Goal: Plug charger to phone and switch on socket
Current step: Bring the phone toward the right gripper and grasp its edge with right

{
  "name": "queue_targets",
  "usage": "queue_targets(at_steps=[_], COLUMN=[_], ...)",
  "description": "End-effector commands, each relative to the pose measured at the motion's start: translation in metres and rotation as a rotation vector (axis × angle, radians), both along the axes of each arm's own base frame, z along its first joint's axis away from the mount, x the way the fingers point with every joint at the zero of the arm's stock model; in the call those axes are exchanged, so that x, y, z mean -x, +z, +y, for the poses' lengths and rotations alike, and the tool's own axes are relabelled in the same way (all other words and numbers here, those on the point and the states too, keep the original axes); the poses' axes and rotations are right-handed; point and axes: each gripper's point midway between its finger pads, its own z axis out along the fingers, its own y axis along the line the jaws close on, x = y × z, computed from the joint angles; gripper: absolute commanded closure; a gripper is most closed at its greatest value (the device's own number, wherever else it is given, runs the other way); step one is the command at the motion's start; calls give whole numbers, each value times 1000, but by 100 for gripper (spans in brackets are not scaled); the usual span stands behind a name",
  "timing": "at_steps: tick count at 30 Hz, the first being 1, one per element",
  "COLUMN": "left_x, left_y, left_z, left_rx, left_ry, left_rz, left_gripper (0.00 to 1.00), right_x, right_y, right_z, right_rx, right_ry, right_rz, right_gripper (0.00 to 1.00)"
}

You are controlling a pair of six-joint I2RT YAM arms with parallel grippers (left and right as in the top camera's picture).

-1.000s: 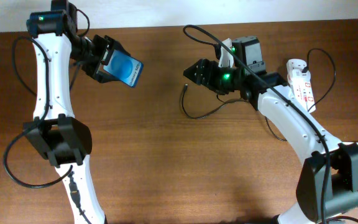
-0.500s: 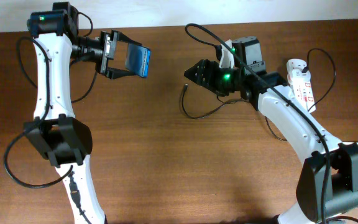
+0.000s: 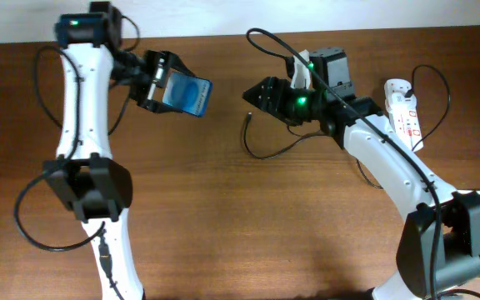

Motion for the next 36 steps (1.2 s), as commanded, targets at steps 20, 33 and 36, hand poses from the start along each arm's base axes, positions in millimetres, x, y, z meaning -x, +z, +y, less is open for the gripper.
queue_targets(at_steps=[20, 33, 36], left_x=[10, 26, 29], left_y=[-15, -12, -8], left_z=[-15, -57, -66], left_rx=[-155, -134, -96], left_ry=[72, -20, -34], left_rz=[103, 101, 108], left_gripper=[100, 100, 100], right_x=[16, 20, 18], right_y=[19, 0, -1], right_z=[35, 65, 63], right_rx=[-91, -5, -5], right_ry=[117, -30, -51], right_rz=[-10, 49, 57], right_gripper=[25, 48, 54])
